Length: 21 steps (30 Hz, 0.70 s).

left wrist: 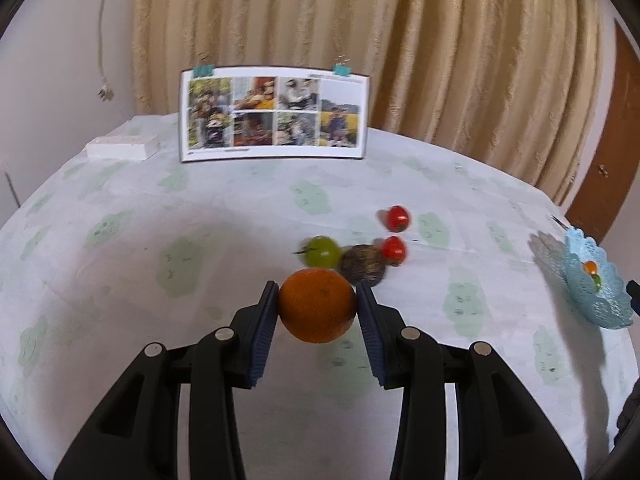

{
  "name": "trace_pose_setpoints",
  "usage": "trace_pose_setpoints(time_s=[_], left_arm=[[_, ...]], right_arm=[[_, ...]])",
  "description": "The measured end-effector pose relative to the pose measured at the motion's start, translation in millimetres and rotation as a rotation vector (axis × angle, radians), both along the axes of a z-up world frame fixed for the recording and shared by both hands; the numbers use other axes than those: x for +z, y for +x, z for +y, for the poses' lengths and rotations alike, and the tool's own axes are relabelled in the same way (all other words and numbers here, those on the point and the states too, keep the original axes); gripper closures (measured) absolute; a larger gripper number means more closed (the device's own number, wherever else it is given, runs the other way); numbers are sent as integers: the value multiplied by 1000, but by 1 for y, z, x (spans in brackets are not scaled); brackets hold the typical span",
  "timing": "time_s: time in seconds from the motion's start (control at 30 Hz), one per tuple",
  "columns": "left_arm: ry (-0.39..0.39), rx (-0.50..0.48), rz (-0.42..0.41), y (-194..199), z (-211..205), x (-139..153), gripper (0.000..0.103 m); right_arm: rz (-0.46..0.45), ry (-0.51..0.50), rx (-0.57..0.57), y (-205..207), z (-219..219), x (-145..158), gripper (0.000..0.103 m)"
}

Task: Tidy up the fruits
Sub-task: 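Lower the orange into the blue basket and open the left gripper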

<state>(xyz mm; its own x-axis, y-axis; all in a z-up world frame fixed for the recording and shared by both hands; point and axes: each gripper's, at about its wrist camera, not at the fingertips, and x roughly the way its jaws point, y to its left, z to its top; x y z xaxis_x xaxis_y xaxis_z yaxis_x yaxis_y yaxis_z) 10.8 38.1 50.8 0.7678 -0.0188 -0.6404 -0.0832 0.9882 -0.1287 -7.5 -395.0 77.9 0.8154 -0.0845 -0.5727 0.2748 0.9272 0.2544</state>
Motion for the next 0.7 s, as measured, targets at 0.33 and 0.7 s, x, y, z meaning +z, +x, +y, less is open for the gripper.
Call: trace_pose_setpoints(time_s=[0.33, 0.7], left_arm=[[19, -197, -60, 5, -76, 35, 63], [8, -449, -36, 15, -177, 46, 63]], right_arm=[[-86, -42, -162, -20, -25, 5, 26], [-112, 0, -249, -29, -42, -4, 26]])
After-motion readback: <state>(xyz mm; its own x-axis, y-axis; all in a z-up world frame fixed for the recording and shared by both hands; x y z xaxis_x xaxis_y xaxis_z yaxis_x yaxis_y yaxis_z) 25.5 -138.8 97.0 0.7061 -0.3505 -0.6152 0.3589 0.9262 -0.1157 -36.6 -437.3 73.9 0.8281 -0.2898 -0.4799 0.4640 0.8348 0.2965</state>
